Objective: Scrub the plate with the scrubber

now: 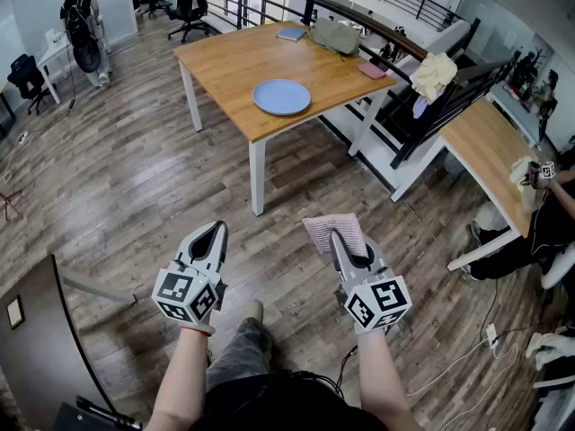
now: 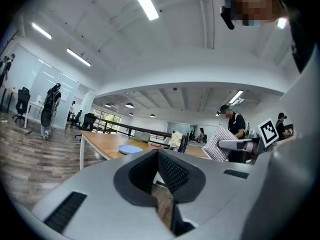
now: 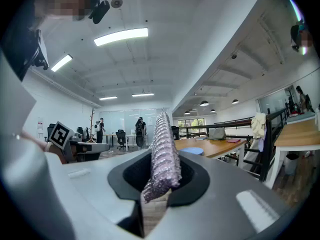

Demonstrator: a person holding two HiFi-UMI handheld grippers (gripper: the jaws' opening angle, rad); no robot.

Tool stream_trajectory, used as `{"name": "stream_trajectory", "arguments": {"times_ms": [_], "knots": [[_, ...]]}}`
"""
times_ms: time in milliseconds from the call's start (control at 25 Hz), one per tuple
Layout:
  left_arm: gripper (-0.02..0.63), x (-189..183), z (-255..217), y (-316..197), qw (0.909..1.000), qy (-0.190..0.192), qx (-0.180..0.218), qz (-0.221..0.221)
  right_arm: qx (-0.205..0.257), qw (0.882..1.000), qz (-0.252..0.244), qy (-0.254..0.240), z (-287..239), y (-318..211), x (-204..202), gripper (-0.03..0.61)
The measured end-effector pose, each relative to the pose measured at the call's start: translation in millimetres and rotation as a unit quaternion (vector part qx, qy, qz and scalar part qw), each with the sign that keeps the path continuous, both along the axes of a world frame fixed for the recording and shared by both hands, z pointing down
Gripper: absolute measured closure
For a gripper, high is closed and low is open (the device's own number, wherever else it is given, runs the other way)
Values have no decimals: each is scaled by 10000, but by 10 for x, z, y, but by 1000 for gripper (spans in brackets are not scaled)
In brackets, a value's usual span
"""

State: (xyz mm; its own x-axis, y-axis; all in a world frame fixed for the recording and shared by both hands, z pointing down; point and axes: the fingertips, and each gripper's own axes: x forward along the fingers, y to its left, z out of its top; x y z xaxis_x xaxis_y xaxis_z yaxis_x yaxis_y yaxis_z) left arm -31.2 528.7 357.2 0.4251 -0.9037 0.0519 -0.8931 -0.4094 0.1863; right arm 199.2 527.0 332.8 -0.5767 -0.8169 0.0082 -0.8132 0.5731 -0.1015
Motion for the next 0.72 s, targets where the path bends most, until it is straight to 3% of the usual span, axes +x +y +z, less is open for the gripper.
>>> {"name": "stream_trajectory", "arguments": {"times_ms": [520,720], "knots": [[617,-189,130,-1268,9991,-32,-99,402,-145,9997,109,178,69,-1115,-375,506],[617,-305,150,-1619,9985,-65,-58,536,-180,9992,348,-87,71,-1424,-416,506]]}}
